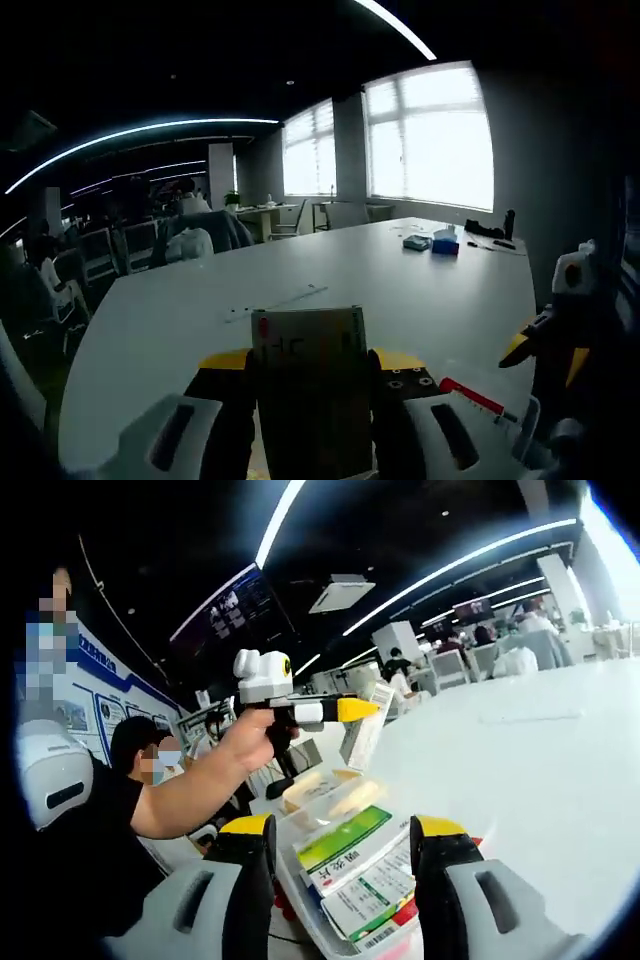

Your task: Arrange the small medicine boxes into an aligned row inside the storage area until every box is upright, visible, and separated from the surrounding clutter.

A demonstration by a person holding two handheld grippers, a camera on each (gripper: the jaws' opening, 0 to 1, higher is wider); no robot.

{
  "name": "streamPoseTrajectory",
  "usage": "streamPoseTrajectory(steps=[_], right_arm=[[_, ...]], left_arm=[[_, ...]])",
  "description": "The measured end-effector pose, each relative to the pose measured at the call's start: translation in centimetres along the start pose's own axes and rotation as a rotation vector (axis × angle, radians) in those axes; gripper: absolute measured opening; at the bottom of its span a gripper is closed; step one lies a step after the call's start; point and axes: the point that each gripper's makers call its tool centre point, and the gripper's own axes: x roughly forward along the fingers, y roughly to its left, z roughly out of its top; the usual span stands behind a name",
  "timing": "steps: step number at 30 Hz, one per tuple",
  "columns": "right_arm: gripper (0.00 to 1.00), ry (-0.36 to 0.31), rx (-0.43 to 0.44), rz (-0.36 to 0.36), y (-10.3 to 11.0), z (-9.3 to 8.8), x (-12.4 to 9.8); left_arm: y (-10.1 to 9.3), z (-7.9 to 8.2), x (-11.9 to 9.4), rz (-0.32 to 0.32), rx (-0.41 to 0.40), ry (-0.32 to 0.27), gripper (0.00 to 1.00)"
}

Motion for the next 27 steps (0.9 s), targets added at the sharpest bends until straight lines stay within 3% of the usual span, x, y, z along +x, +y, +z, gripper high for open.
streamPoseTrajectory(steps=[5, 10, 20, 27], right_arm=[[0.44, -0.059, -0.002, 0.002, -0.3, 1.6, 0.6], [0.46, -0.096, 0.005, -0.023, -0.8, 3.0, 1.6], [0.41, -0.109, 0.047, 0.049, 0.2, 4.2, 3.7], [0.39, -0.119, 0.049, 0.058, 0.2, 5.4, 4.9]], left_arm=[[-0.5, 0.2, -1.3, 0.027, 0.063, -0.028, 0.43], [-1.4, 0.6, -2.5, 0.018, 0.082, -0.058, 0.43], [-2.8, 0.3, -3.7, 0.012, 0.103, -0.098, 0.43], [-3.1, 0.3, -4.5, 0.016, 0.122, -0.126, 0.43]])
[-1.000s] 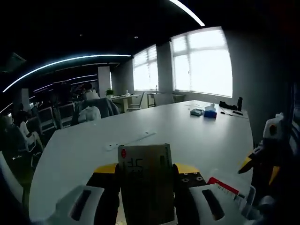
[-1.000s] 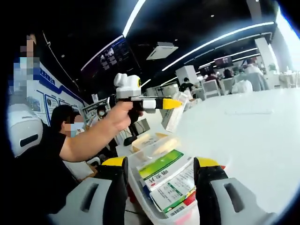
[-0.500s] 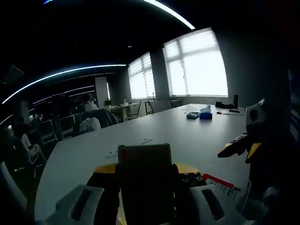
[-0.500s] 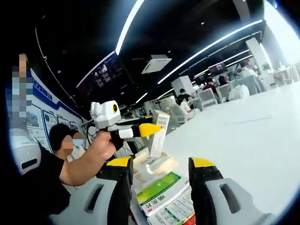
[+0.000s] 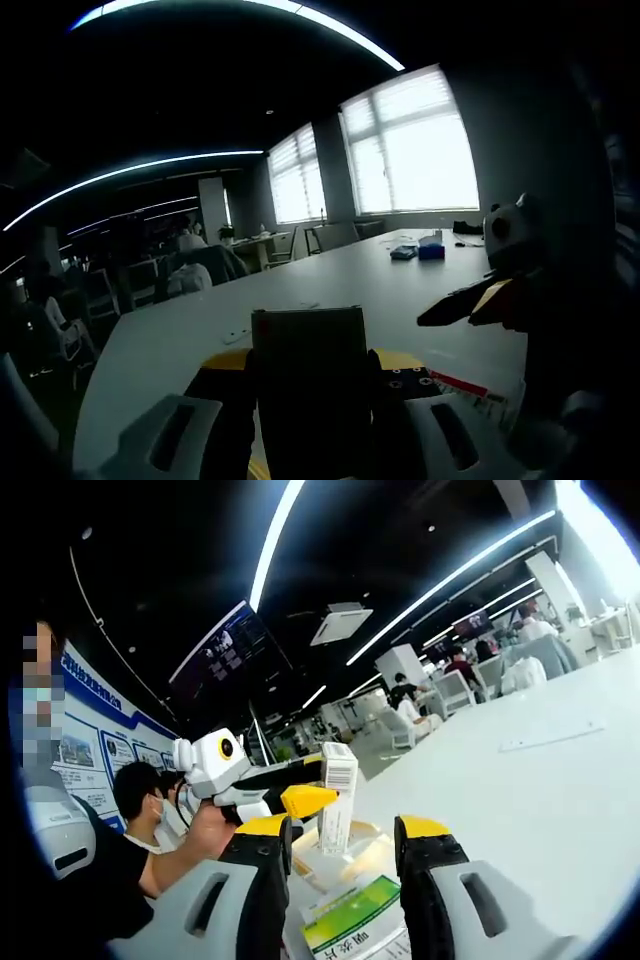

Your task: Arrange the small medicine boxes into an aligned row inside the storage area until every box is upright, visible, and separated from the surrounding clutter.

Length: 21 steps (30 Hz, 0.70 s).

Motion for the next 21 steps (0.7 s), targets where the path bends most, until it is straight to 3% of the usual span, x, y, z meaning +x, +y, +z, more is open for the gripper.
streamPoseTrajectory(steps=[9, 21], right_arm=[[0.36, -0.002, 0.027, 0.053, 0.5, 0.6, 1.8], [0.33, 0.014, 0.104, 0.1, 0.6, 0.1, 4.0]], left_arm=[[-0.1, 0.1, -0.8, -0.007, 0.006, -0.019, 0.43], [-0.8, 0.1, -1.5, -0.019, 0.022, -0.033, 0.43]])
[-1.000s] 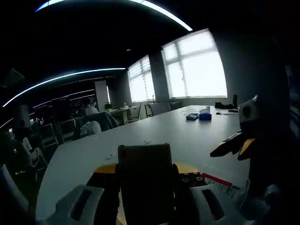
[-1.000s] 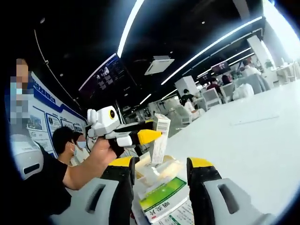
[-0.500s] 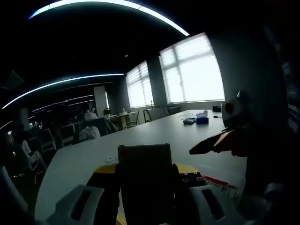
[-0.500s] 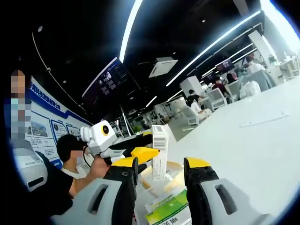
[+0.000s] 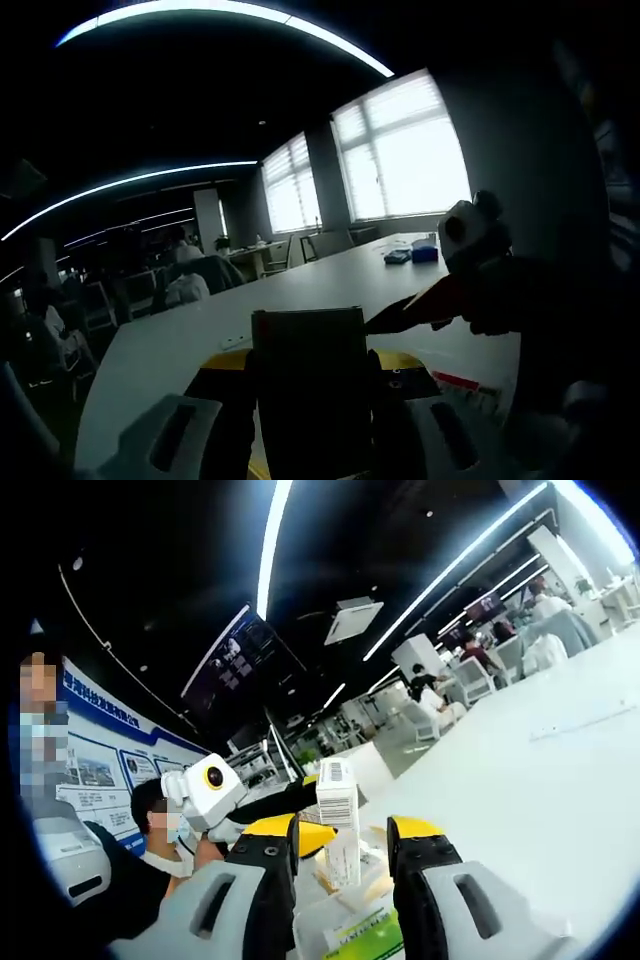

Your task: Arrange the small medicine boxes into an aligned row inside the storage area until every box is upright, visible, and separated from the surrounding clutter.

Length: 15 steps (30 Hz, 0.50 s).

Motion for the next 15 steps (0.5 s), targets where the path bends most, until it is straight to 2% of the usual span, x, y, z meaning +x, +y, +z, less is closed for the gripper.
streamPoseTrajectory(steps=[7, 15], right_arm=[[0.32, 0.001, 0.004, 0.032, 1.5, -0.2, 1.2], [0.28, 0.004, 0.011, 0.029, 1.1, -0.3, 1.7]], left_arm=[[-0.4, 0.0, -0.2, -0.007, 0.002, -0.011, 0.43], [-0.5, -0.5, -0.2, -0.01, 0.003, -0.003, 0.43]])
